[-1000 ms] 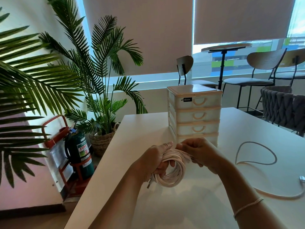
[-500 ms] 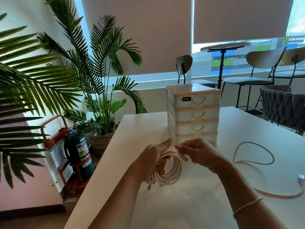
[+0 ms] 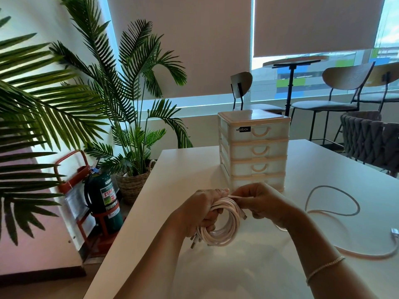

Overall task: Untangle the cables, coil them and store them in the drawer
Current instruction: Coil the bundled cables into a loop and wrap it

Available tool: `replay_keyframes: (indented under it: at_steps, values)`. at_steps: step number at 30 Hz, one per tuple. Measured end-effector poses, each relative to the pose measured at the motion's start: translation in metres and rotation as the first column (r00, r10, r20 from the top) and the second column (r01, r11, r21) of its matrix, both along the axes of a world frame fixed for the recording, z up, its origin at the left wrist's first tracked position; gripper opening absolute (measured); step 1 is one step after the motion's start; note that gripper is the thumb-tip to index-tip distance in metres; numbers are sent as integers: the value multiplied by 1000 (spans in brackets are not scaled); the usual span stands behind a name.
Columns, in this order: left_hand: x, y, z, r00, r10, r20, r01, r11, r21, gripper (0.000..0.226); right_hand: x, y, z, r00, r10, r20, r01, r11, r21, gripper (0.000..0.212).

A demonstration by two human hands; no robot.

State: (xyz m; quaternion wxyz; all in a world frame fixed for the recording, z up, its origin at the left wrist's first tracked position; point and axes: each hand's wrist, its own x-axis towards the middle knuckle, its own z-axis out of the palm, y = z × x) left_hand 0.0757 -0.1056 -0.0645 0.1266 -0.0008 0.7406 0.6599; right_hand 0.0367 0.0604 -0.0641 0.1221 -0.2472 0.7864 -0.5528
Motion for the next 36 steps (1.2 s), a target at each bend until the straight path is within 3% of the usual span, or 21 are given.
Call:
replay_keyframes:
  at_steps: [5, 8, 12, 15, 18, 19, 24, 29, 33, 36]
  values:
    - [1, -2, 0, 999, -48, -16, 48, 999, -8, 50, -3, 1, -4, 998, 66, 10, -66, 997, 29, 14]
    - [1, -3, 1, 997, -78, -29, 79, 997, 13, 51, -6, 7, -5, 973, 194, 127, -186, 980, -74, 12]
    - [2, -6, 2, 991, -131, -11, 131, 990, 47, 52, -10, 10, -8, 922, 347, 173, -328, 936, -128, 58]
    - [2, -7, 3, 987, -162, -3, 162, 985, 65, 50, -10, 9, -9, 932, 329, 155, -308, 941, -141, 53]
    - [3, -9, 4, 985, -171, -7, 171, 983, 59, 43, -5, 6, -6, 974, 222, 40, -219, 974, -60, 10]
    - [3, -9, 4, 986, -167, -9, 167, 984, 62, 45, -4, 5, -5, 983, 183, 1, -182, 982, -39, 7]
    - [1, -10, 2, 993, -116, -17, 118, 990, 83, 53, -1, -3, -5, 997, 64, -31, -64, 998, 7, 18]
    - [0, -8, 4, 996, -86, -35, 89, 991, 96, 46, 2, -7, -5, 998, 65, 18, -65, 998, 18, 32]
    - [0, -8, 3, 998, -68, -15, 69, 993, 96, 52, 5, -3, -2, 973, 173, 154, -170, 985, -31, 54]
    - [0, -6, 3, 999, -46, -14, 47, 994, 103, 57, 5, -1, -2, 947, 185, 263, -151, 978, -146, 47]
